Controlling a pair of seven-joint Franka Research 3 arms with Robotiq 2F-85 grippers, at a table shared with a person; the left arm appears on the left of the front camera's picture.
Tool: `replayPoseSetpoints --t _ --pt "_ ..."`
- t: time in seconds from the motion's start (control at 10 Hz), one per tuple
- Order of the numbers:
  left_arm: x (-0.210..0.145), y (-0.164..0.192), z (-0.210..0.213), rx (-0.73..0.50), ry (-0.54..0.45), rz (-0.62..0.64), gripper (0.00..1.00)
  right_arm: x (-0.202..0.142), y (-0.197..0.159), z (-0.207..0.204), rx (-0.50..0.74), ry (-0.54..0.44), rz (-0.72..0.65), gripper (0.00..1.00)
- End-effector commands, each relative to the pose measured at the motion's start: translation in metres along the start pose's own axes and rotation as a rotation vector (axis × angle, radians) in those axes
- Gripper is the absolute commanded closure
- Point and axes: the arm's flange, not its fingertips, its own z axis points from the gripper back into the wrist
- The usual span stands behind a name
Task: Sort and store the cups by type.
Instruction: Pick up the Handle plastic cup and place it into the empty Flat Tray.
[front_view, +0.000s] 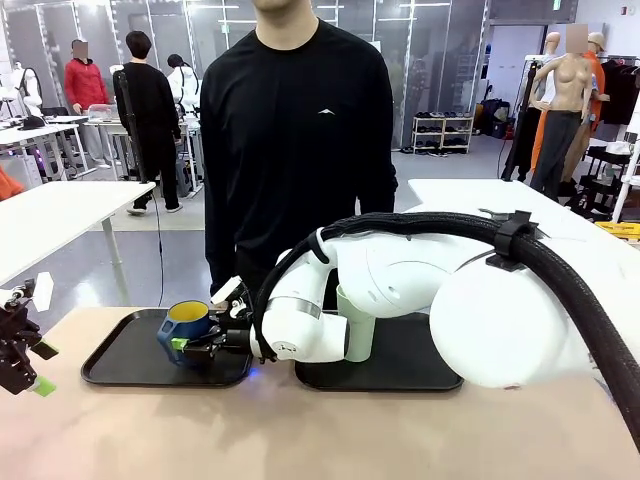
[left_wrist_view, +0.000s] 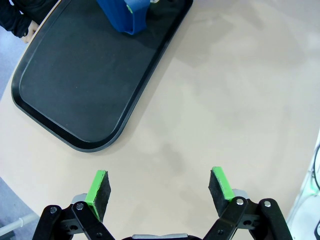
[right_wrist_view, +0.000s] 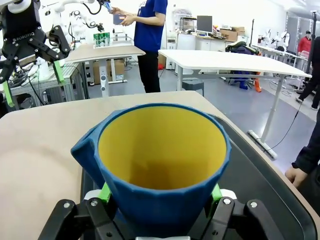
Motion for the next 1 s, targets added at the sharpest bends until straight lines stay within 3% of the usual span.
replayPoseSetpoints --t 0.0,0.4,0.7,0.9 --pt "0.0008 -0.0005 -0.0012 0.014 0.015 0.012 0.00 -0.0030 0.0006 -0.0051 -0.046 0.002 0.014 0.23" --pt "0.0008 -0.0005 -0.0012 0.014 0.015 0.012 0.00 -0.0055 -0.0013 -0.0062 -0.059 0.018 0.020 0.23" --pt "0.0008 -0.0005 -0.0012 0.014 0.015 0.012 0.00 -0.0067 0.0002 -0.0068 -0.063 0.031 0.005 0.03" --pt "0.0008 -0.0005 -0.0012 0.014 0.015 0.012 0.00 -0.0049 0.0049 -0.0051 -0.059 0.032 0.008 0.00"
